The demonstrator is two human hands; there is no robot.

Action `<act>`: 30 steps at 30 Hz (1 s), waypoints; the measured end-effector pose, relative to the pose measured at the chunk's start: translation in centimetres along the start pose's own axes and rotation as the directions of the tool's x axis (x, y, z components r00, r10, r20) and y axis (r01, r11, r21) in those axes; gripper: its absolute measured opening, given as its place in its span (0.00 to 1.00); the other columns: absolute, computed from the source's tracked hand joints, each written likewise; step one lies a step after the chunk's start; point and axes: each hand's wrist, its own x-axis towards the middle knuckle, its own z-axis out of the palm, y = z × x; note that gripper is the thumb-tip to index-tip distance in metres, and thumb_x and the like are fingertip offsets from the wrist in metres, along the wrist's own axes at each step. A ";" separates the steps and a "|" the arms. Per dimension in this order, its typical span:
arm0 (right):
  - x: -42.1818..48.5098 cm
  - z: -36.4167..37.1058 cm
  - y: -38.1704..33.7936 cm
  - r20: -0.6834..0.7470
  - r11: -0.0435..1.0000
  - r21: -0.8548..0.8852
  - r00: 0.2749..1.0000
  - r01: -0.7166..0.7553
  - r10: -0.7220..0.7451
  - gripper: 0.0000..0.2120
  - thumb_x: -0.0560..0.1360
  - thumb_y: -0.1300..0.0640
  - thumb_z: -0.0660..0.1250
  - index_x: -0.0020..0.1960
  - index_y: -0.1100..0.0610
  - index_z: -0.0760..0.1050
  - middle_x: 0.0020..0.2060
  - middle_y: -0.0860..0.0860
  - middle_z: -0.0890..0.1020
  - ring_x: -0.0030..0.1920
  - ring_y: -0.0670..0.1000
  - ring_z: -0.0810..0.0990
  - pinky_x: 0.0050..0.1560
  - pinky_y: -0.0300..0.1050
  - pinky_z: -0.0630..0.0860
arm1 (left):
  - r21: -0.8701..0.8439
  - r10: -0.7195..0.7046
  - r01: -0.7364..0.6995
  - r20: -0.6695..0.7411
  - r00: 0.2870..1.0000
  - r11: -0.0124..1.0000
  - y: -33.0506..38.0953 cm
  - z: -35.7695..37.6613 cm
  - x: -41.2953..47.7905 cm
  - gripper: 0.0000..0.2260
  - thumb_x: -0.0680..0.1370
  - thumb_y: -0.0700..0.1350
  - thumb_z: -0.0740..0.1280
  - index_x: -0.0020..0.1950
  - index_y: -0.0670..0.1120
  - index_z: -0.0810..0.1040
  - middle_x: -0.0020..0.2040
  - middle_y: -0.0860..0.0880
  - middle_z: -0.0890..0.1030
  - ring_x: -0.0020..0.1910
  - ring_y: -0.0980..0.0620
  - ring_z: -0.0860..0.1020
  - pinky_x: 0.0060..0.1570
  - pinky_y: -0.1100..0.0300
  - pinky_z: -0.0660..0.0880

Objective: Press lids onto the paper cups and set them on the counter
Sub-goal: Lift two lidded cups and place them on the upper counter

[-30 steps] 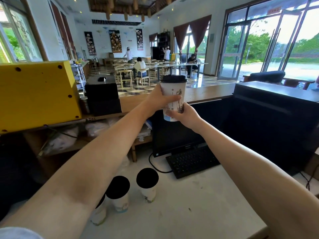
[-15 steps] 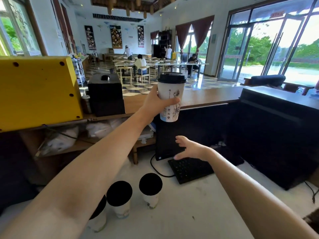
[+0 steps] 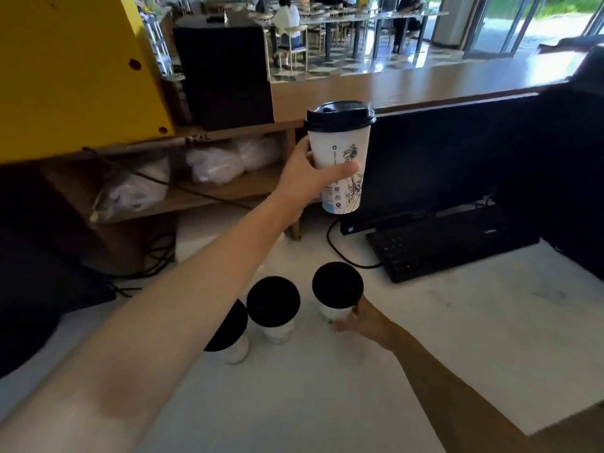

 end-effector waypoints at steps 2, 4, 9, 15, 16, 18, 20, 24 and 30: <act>0.4 0.5 0.6 -0.074 0.997 0.079 0.997 0.024 -0.019 0.46 0.66 0.65 0.76 0.75 0.51 0.54 0.68 0.49 0.70 0.67 0.49 0.70 0.54 0.38 0.77 | 0.005 -0.004 0.004 -0.005 1.000 1.000 -1.1 -0.7 -0.2 0.32 0.65 0.42 0.78 0.65 0.46 0.68 0.59 0.47 0.79 0.56 0.52 0.79 0.54 0.53 0.78; 0.5 0.8 0.7 -0.126 0.991 0.131 0.992 0.043 -0.026 0.45 0.65 0.65 0.76 0.74 0.50 0.56 0.66 0.49 0.72 0.65 0.49 0.73 0.48 0.37 0.79 | 0.015 -0.008 0.008 -0.002 1.000 1.000 -1.6 -1.3 -0.3 0.32 0.65 0.42 0.78 0.65 0.46 0.68 0.59 0.47 0.79 0.56 0.52 0.79 0.55 0.53 0.78; -0.8 0.1 -2.0 -0.220 0.989 0.133 0.975 0.072 -0.042 0.38 0.64 0.61 0.78 0.63 0.38 0.62 0.60 0.42 0.75 0.55 0.38 0.76 0.42 0.32 0.77 | 0.030 -0.003 0.003 0.027 1.000 1.000 0.3 -3.0 -0.3 0.32 0.65 0.41 0.78 0.66 0.46 0.68 0.60 0.46 0.79 0.57 0.50 0.79 0.56 0.50 0.77; -2.5 -4.0 -13.0 -0.358 0.984 0.038 0.922 0.176 -0.151 0.37 0.62 0.55 0.79 0.66 0.49 0.66 0.57 0.49 0.79 0.55 0.47 0.80 0.46 0.40 0.78 | 0.011 0.103 -0.104 0.036 0.994 0.995 6.2 -4.8 -0.1 0.31 0.64 0.38 0.78 0.63 0.47 0.69 0.57 0.47 0.80 0.54 0.49 0.80 0.56 0.44 0.77; -2.7 -4.6 -15.2 -0.372 0.978 0.025 0.910 0.206 -0.182 0.35 0.63 0.55 0.78 0.66 0.51 0.67 0.56 0.49 0.80 0.54 0.48 0.80 0.47 0.41 0.78 | 0.000 0.114 -0.114 0.036 0.993 0.994 7.3 -5.1 0.1 0.32 0.64 0.38 0.78 0.64 0.46 0.69 0.57 0.45 0.80 0.56 0.47 0.79 0.57 0.43 0.76; -3.0 -5.6 -19.6 -0.392 0.962 -0.010 0.884 0.274 -0.256 0.32 0.65 0.57 0.77 0.65 0.53 0.67 0.55 0.51 0.81 0.54 0.48 0.81 0.48 0.40 0.78 | -0.043 0.133 -0.131 0.041 0.990 0.990 9.4 -5.6 0.5 0.33 0.62 0.39 0.79 0.63 0.46 0.68 0.58 0.43 0.79 0.57 0.44 0.79 0.58 0.40 0.75; -3.0 -6.3 -23.7 -0.411 0.943 -0.047 0.854 0.330 -0.319 0.30 0.67 0.55 0.76 0.65 0.54 0.68 0.55 0.51 0.81 0.53 0.48 0.80 0.46 0.38 0.77 | 0.005 0.183 -0.183 0.006 0.983 0.983 11.3 -6.0 0.8 0.32 0.62 0.42 0.79 0.62 0.48 0.69 0.56 0.47 0.80 0.53 0.49 0.80 0.56 0.45 0.77; -2.7 -7.4 -30.2 -0.442 0.914 -0.109 0.804 0.391 -0.397 0.30 0.67 0.52 0.76 0.64 0.55 0.68 0.55 0.51 0.80 0.54 0.50 0.79 0.52 0.43 0.76 | 0.049 0.262 -0.259 -0.043 0.964 0.965 14.5 -6.4 1.5 0.31 0.62 0.45 0.80 0.60 0.50 0.69 0.55 0.48 0.80 0.52 0.51 0.79 0.54 0.51 0.78; -0.8 -8.9 -36.1 -0.401 0.873 -0.159 0.778 0.462 -0.485 0.29 0.66 0.49 0.76 0.62 0.54 0.69 0.52 0.50 0.81 0.50 0.49 0.81 0.45 0.41 0.77 | 0.040 0.288 -0.286 -0.069 0.955 0.957 16.7 -6.3 3.5 0.34 0.63 0.42 0.79 0.65 0.45 0.68 0.57 0.47 0.79 0.53 0.50 0.79 0.52 0.53 0.78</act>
